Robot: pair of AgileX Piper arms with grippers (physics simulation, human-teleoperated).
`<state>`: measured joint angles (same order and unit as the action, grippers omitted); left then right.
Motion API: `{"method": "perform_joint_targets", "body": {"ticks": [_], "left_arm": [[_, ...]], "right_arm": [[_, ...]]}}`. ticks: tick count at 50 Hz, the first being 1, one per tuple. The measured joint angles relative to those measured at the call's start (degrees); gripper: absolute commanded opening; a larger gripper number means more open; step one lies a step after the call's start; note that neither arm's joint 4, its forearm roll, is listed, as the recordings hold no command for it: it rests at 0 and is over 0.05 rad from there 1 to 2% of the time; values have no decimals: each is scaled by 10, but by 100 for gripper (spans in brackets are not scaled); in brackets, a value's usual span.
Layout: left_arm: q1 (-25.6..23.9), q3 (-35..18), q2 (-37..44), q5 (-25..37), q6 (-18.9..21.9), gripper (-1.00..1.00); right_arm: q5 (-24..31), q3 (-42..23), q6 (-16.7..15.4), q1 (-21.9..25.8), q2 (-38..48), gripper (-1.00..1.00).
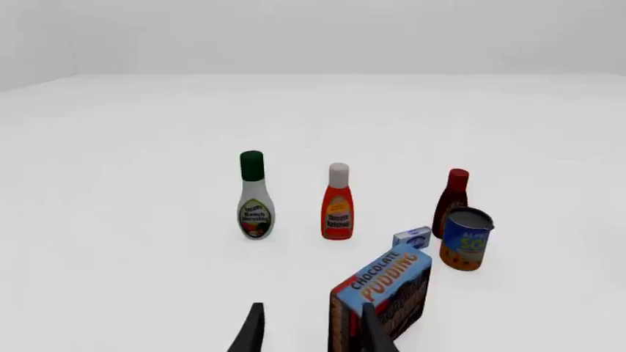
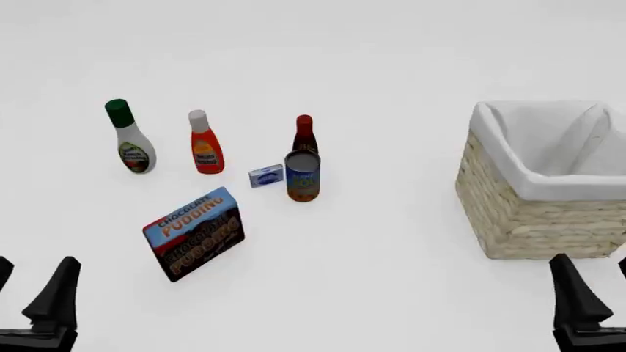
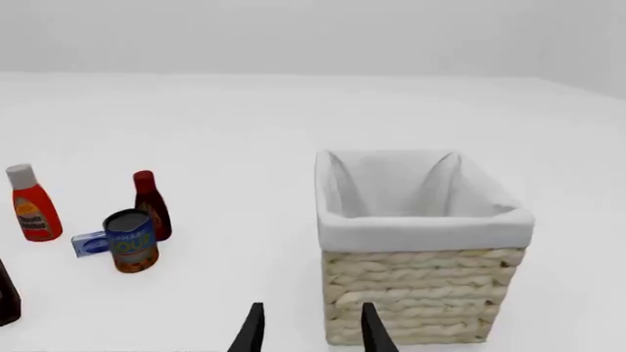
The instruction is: Pick the bbq sauce and place it in the basket.
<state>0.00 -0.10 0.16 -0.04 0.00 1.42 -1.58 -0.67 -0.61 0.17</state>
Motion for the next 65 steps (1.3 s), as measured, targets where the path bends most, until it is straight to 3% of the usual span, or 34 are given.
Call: {"method": "perform_joint_targets", "body": {"ticks": [11, 25, 65], "left_arm": [[0, -1, 2, 0, 0, 100], [0, -1, 2, -1, 0, 100], [0, -1, 3, -1, 0, 100]], "right_arm": [[-13, -6, 1, 9, 18, 100], [-25, -63, -8, 27, 86, 100], [26, -354, -60, 120, 363, 100]]}}
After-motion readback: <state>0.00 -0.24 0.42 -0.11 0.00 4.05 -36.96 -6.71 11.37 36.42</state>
